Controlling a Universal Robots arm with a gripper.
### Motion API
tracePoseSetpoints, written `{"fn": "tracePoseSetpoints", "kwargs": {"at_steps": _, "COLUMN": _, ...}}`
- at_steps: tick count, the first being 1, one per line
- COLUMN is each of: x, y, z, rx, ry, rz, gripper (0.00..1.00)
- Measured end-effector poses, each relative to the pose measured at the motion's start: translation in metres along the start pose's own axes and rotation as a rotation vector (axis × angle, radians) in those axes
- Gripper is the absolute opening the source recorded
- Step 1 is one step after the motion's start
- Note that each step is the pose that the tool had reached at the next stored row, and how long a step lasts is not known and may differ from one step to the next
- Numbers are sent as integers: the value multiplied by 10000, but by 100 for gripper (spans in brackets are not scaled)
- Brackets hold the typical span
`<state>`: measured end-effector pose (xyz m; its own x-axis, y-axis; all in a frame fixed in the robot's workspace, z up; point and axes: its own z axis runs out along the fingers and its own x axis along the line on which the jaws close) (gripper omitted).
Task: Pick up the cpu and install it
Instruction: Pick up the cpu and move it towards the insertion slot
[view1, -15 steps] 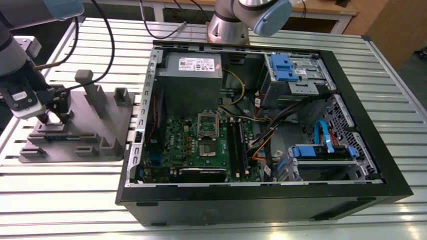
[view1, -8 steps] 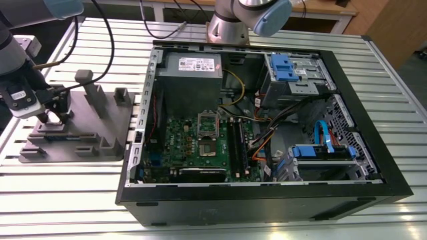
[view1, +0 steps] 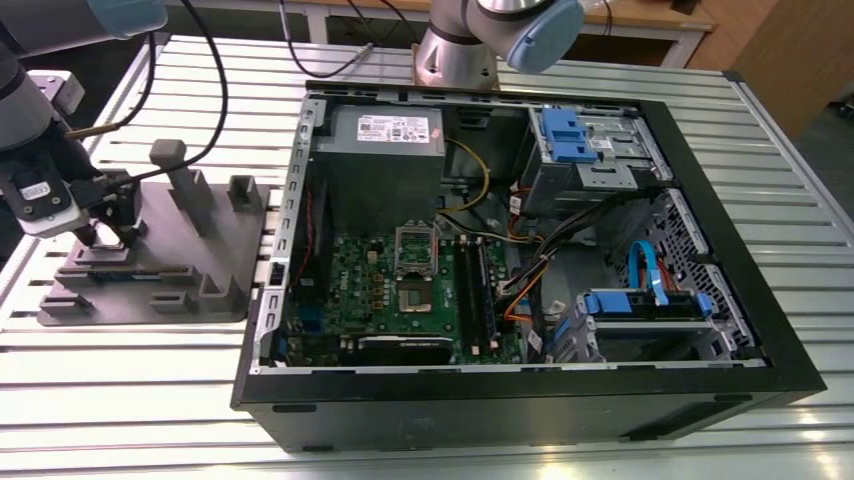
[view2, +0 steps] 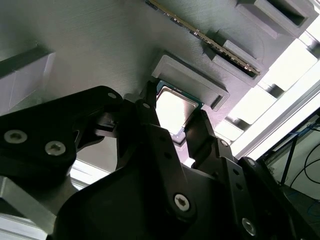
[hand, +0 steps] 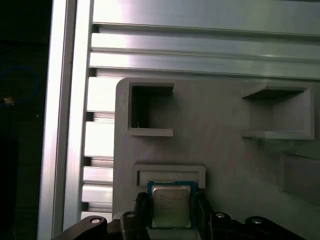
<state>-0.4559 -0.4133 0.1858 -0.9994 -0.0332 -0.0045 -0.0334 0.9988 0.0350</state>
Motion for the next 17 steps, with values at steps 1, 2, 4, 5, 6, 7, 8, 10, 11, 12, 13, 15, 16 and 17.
{"fn": "tracePoseSetpoints", "kwargs": {"at_steps": 1, "x": 0, "y": 0, "z": 0, "rx": -1, "ry": -1, "rz": 0, "gripper": 47}}
{"fn": "tracePoseSetpoints", "kwargs": {"at_steps": 2, "x": 0, "y": 0, "z": 0, "rx": -1, "ry": 0, "rz": 0, "gripper": 47}}
{"fn": "tracePoseSetpoints", "kwargs": {"at_steps": 4, "x": 0, "y": 0, "z": -5, "rx": 0, "ry": 1, "rz": 0, "gripper": 47}}
{"fn": "tracePoseSetpoints", "kwargs": {"at_steps": 5, "x": 0, "y": 1, "z": -9, "rx": 0, "ry": 1, "rz": 0, "gripper": 47}}
{"fn": "tracePoseSetpoints", "kwargs": {"at_steps": 6, "x": 0, "y": 1, "z": -13, "rx": 0, "ry": 0, "rz": 0, "gripper": 47}}
{"fn": "tracePoseSetpoints", "kwargs": {"at_steps": 7, "x": 0, "y": 1, "z": -18, "rx": 0, "ry": 0, "rz": 1, "gripper": 47}}
{"fn": "tracePoseSetpoints", "kwargs": {"at_steps": 8, "x": 0, "y": 1, "z": -23, "rx": 0, "ry": 0, "rz": 1, "gripper": 47}}
{"fn": "tracePoseSetpoints", "kwargs": {"at_steps": 10, "x": 0, "y": 1, "z": -35, "rx": 0, "ry": 0, "rz": 0, "gripper": 47}}
{"fn": "tracePoseSetpoints", "kwargs": {"at_steps": 11, "x": 0, "y": 2, "z": -40, "rx": -1, "ry": -1, "rz": 0, "gripper": 47}}
{"fn": "tracePoseSetpoints", "kwargs": {"at_steps": 12, "x": -1, "y": 2, "z": -44, "rx": -1, "ry": -2, "rz": 0, "gripper": 47}}
{"fn": "tracePoseSetpoints", "kwargs": {"at_steps": 13, "x": -1, "y": 2, "z": -45, "rx": -2, "ry": -3, "rz": 1, "gripper": 47}}
{"fn": "tracePoseSetpoints", "kwargs": {"at_steps": 15, "x": 0, "y": 2, "z": -46, "rx": -2, "ry": -3, "rz": 1, "gripper": 47}}
{"fn": "tracePoseSetpoints", "kwargs": {"at_steps": 16, "x": 0, "y": 2, "z": -48, "rx": -1, "ry": -1, "rz": 1, "gripper": 47}}
{"fn": "tracePoseSetpoints", "kwargs": {"at_steps": 17, "x": 0, "y": 2, "z": -50, "rx": 0, "ry": -1, "rz": 0, "gripper": 47}}
